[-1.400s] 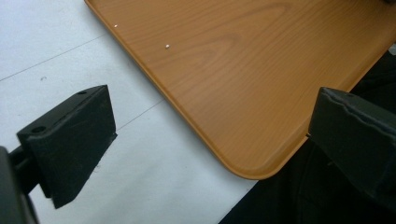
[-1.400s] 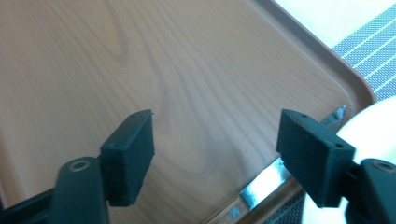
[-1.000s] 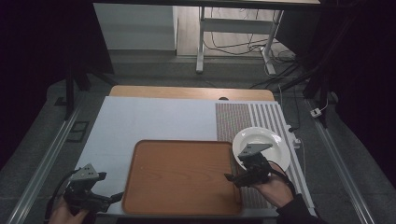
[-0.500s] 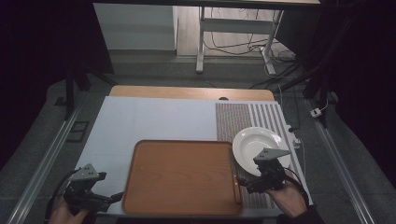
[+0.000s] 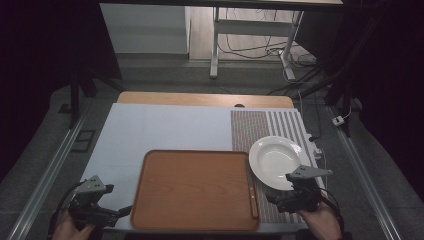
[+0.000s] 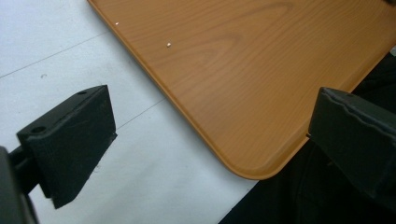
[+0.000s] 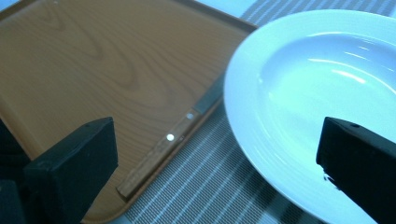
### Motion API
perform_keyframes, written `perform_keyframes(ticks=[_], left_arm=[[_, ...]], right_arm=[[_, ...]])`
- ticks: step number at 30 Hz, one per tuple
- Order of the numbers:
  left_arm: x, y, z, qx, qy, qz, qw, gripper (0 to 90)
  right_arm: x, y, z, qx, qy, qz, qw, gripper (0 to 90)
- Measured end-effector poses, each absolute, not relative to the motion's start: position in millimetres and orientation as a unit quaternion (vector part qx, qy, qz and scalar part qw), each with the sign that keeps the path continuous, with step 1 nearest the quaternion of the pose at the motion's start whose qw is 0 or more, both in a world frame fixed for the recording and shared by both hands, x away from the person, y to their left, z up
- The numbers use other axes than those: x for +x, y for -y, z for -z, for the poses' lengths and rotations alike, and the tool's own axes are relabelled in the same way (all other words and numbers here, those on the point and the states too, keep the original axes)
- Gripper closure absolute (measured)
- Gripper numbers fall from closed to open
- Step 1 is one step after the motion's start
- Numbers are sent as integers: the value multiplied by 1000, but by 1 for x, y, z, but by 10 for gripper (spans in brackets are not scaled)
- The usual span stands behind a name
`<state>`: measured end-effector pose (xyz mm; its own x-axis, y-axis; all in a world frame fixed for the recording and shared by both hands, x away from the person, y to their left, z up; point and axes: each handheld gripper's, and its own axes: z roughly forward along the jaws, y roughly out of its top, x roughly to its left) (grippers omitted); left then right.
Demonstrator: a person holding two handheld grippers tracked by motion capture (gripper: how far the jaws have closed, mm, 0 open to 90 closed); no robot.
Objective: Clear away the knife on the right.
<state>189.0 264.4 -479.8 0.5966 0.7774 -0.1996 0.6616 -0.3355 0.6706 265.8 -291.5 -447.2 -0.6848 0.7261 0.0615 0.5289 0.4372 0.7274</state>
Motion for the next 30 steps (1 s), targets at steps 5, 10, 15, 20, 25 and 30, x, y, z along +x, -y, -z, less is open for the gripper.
perform_keyframes(ticks=[5, 10, 15, 20, 25, 30], left_arm=[[189, -265, 480, 813, -443, -78, 370, 8], [189, -265, 480, 813, -443, -78, 370, 8], [189, -265, 480, 812, -444, -78, 371, 8], [188, -265, 480, 811, -444, -77, 373, 8], [188, -265, 480, 812, -444, -78, 372, 8], [189, -265, 480, 813, -443, -78, 371, 7]], right_arm=[[259, 303, 447, 391, -827, -377, 143, 0], [252, 312, 449, 406, -820, -372, 156, 0], [246, 320, 451, 423, -811, -368, 165, 0], [241, 326, 453, 438, -805, -365, 165, 0], [236, 330, 453, 446, -803, -361, 163, 0], [235, 331, 453, 452, -803, -354, 162, 0]])
